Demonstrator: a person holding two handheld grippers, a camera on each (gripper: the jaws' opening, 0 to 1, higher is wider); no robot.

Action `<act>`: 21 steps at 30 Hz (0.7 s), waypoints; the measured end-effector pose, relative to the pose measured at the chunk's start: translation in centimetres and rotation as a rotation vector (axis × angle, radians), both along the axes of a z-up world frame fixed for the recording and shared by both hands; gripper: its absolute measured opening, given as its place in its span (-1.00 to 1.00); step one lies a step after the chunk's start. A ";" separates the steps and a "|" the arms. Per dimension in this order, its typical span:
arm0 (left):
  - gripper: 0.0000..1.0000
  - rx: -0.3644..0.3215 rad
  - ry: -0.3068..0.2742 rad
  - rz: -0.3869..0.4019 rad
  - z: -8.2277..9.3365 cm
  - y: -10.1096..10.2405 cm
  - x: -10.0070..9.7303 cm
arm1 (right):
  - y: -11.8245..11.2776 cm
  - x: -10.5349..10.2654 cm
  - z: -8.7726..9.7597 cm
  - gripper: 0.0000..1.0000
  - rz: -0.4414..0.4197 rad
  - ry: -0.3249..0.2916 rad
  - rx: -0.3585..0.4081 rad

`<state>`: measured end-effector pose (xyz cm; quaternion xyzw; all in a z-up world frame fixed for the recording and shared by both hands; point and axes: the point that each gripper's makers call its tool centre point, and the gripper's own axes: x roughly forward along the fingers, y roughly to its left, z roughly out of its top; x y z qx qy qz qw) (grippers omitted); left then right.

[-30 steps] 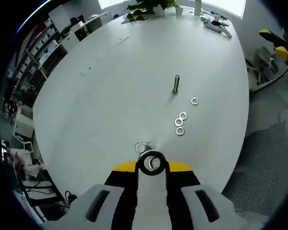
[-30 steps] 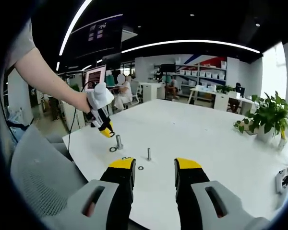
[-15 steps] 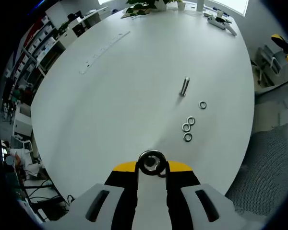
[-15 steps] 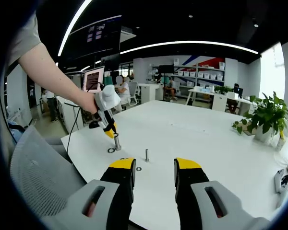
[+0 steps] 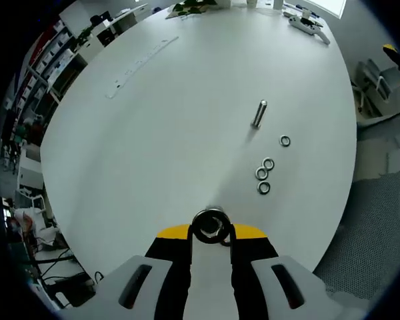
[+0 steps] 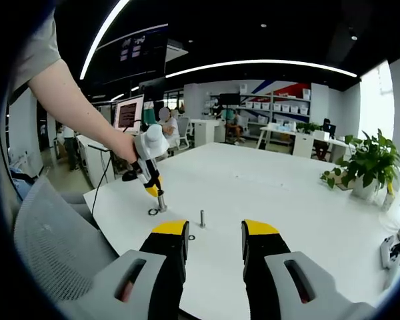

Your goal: Place the washer onto the threaded stud by aligning its center hole with the stud, sliding it down to the base, and recovering from edge contact or off-axis alignment until the washer reaches the visible bottom stop.

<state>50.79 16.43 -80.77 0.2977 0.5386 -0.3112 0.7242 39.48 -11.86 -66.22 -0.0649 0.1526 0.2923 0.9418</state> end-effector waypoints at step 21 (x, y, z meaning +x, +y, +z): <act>-0.59 0.041 0.003 -0.038 -1.1 -0.1 0.2 | -0.1 0.0 -0.3 -0.34 -0.002 0.008 -0.010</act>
